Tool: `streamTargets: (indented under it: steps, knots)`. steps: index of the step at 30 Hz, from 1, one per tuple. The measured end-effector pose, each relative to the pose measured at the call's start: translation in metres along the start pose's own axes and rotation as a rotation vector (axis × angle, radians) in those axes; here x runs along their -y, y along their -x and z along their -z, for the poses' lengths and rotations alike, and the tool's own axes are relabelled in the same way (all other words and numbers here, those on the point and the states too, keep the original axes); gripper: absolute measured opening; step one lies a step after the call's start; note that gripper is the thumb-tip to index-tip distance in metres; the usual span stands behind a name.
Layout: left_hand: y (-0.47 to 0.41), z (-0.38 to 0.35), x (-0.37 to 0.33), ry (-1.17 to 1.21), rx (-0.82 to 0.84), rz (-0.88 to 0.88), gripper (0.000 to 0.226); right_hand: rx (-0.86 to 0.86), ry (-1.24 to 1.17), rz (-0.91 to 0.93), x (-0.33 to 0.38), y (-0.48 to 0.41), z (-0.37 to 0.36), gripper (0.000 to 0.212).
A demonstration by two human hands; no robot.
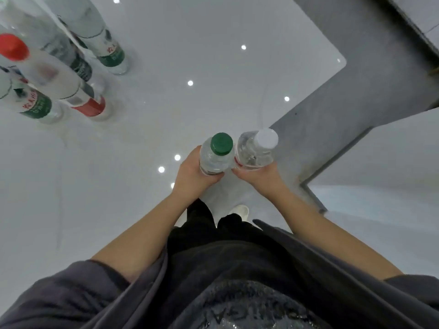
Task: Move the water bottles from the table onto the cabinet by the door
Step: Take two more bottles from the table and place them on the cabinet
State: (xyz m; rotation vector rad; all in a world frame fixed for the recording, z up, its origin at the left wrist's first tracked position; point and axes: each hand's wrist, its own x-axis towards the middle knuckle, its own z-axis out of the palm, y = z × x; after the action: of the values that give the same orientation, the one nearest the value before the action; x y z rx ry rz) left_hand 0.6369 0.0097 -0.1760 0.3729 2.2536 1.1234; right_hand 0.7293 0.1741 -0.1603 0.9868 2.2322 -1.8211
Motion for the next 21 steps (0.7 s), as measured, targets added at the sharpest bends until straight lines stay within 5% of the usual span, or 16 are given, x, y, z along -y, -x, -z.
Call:
streamTargets:
  steps: [5, 10, 17, 21]
  knots:
    - [0.018, -0.079, -0.038, 0.073, 0.147, -0.083, 0.042, -0.238, -0.060, -0.089, -0.057, 0.054, 0.066, 0.050]
    - [0.019, -0.134, -0.090, 0.033, 0.326, -0.209, 0.046, -0.462, -0.115, -0.121, -0.082, 0.097, 0.115, 0.032]
    - [-0.009, -0.165, -0.170, -0.023, 0.533, -0.439, 0.047, -0.718, -0.201, -0.078, -0.065, 0.116, 0.163, 0.060]
    - [-0.024, -0.165, -0.233, -0.017, 0.590, -0.569, 0.044, -0.884, -0.273, 0.011, -0.030, 0.124, 0.197, 0.051]
